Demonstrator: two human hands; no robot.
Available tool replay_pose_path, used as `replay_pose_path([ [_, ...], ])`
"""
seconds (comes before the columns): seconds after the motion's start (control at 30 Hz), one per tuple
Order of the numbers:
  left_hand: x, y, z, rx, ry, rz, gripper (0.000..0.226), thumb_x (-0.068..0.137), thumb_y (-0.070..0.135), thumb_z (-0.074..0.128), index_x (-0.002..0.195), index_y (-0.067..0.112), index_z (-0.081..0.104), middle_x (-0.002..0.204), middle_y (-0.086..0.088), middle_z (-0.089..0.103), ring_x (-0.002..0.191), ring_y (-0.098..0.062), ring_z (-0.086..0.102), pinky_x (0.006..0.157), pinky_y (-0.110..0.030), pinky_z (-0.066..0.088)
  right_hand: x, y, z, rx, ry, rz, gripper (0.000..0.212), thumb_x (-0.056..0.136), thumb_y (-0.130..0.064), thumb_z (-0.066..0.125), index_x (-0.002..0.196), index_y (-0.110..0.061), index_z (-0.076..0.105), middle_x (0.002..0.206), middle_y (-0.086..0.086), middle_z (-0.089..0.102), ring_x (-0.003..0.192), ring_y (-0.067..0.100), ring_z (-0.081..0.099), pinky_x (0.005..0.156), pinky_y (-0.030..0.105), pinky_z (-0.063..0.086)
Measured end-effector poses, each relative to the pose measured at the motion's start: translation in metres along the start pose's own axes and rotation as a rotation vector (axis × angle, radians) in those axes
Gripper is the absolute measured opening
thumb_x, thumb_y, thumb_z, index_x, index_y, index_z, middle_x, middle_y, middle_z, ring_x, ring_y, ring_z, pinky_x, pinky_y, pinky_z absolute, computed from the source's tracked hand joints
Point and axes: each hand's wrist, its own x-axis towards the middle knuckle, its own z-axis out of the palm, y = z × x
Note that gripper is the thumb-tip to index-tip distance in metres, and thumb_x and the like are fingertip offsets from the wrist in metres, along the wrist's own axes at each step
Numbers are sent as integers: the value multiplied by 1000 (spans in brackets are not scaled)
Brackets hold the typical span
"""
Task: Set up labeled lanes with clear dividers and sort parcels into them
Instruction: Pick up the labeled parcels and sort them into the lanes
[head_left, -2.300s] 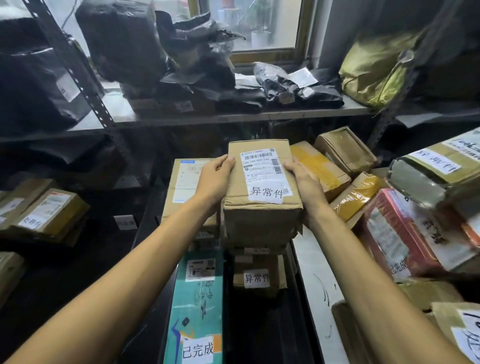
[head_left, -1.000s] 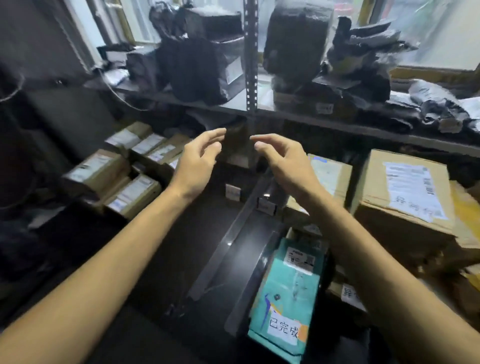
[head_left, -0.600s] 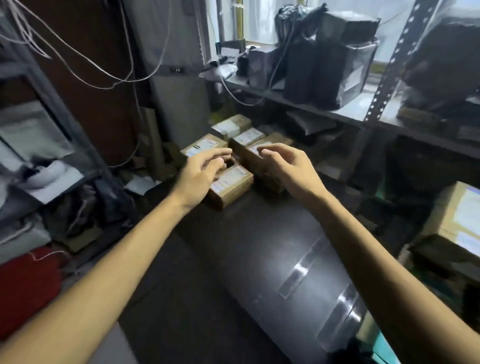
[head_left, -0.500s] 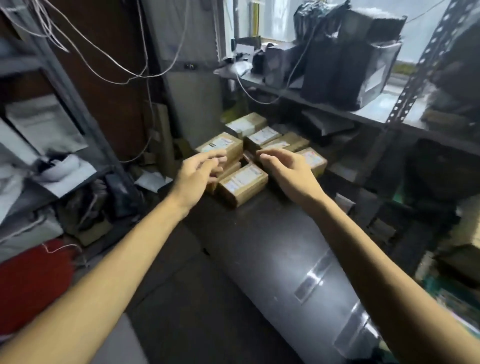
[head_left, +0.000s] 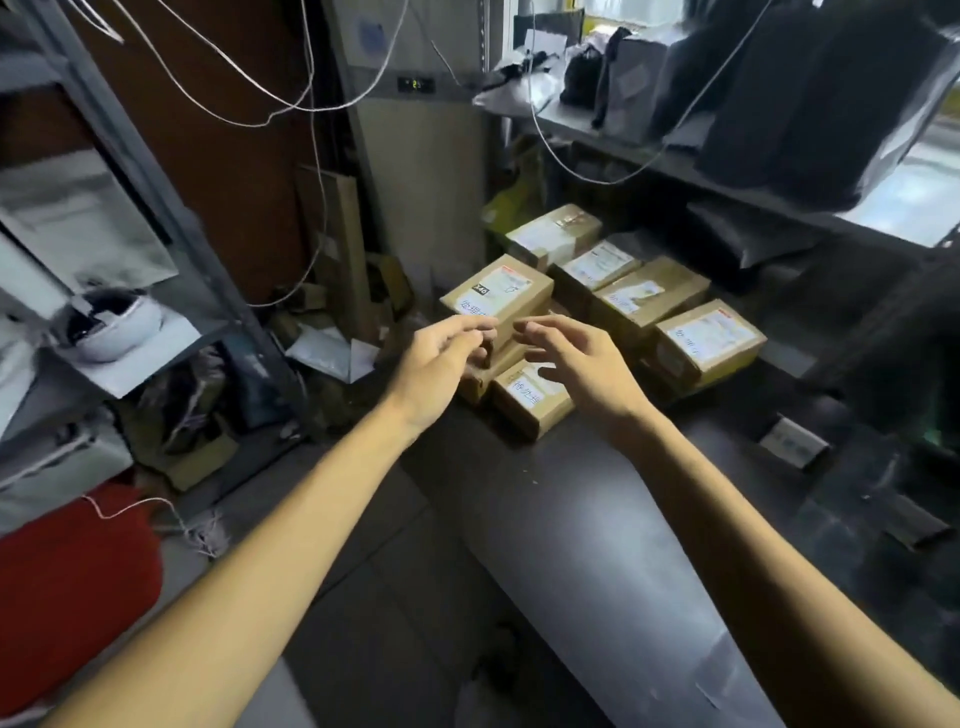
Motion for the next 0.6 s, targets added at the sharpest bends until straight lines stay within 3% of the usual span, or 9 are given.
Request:
replay_pose_path([
  [0.1,50,-20,-5,18,-27,-37,29,100,10,44,111,20,68,110,0,71,97,-10,64,71,-13,51,51,19,1,46,35,52,25,103,-22,52,118,-14,69,118,4,71,111,19,65,99,33,48],
  [0.2,105,-41,-13,45,-57,-66,28,99,10,46,108,24,69,110,2,71,96,-2,64,76,-10,48,101,39,4,88,74,125,23,103,-26,52,116,-18,69,116,3,71,105,15,65,93,31,50],
  [0.37,183,-68,-19,2,-132,-209,30,101,15,41,113,21,68,115,-3,71,105,-15,64,90,-28,48,161,73,20,110,108,231,21,102,-25,52,117,-21,67,114,-1,70,101,12,65,84,22,51],
  [0.43,214,-74,-18,49,-204,-176,30,101,12,41,115,18,67,115,-5,71,106,-16,63,93,-29,47,181,87,26,136,137,274,25,101,-23,55,124,-18,62,113,-2,69,98,11,65,79,17,50],
  [0.6,292,-103,-18,126,-211,-55,26,93,6,52,111,17,67,102,7,69,92,10,62,85,-12,46,228,126,38,68,311,355,35,96,-26,63,129,-18,53,110,3,66,99,13,62,85,23,48],
])
